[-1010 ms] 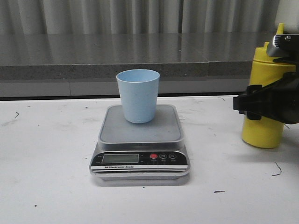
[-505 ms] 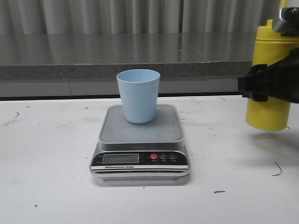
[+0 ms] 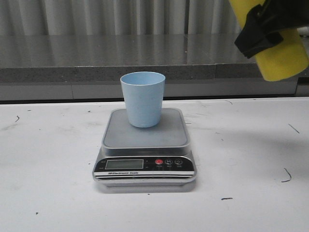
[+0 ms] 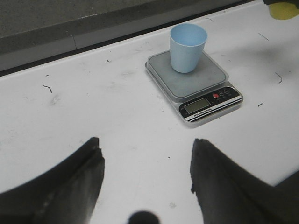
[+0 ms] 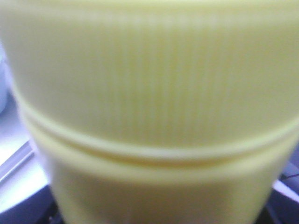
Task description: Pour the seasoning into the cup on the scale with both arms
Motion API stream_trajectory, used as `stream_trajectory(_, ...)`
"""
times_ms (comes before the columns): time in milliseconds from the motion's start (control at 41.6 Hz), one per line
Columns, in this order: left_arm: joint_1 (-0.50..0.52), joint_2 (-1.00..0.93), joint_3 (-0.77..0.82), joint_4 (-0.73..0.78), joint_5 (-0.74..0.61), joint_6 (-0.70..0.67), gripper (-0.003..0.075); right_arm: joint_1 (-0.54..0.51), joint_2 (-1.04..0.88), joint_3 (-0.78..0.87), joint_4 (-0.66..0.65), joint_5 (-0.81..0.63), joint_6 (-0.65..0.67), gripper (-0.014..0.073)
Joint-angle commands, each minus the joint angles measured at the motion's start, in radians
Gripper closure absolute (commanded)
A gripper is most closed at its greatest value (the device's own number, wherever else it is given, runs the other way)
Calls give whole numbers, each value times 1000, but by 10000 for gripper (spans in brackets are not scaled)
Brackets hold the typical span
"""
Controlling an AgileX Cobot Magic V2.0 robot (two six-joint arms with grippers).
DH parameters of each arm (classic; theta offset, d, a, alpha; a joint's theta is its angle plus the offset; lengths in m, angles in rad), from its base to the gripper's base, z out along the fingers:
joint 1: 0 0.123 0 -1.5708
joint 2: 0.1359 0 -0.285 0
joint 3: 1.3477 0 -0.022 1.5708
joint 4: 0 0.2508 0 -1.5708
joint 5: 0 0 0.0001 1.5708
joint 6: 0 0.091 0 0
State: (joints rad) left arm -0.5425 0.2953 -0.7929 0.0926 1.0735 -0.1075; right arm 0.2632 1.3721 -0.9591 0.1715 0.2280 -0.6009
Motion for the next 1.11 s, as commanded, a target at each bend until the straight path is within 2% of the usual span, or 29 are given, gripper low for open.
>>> stream_trajectory(0, -7, 14, -22, 2, -74, -8, 313, 2, -30, -149, -60, 117, -49, 252)
stream_trajectory(168, -7, 14, -22, 2, -74, -8, 313, 47, 19, -308, -171, 328, -49, 253)
stream_trajectory(385, -7, 14, -22, 2, -74, -8, 313, 143, 97, -438, -353, 472, -47, 253)
stream_trajectory(818, -7, 14, -22, 2, -74, -8, 313, 283, 262, -537, -753, 658, -10, 253)
stream_trajectory(1082, -7, 14, -22, 2, -74, -8, 313, 311, 322, -537, -901, 690, -11, 253)
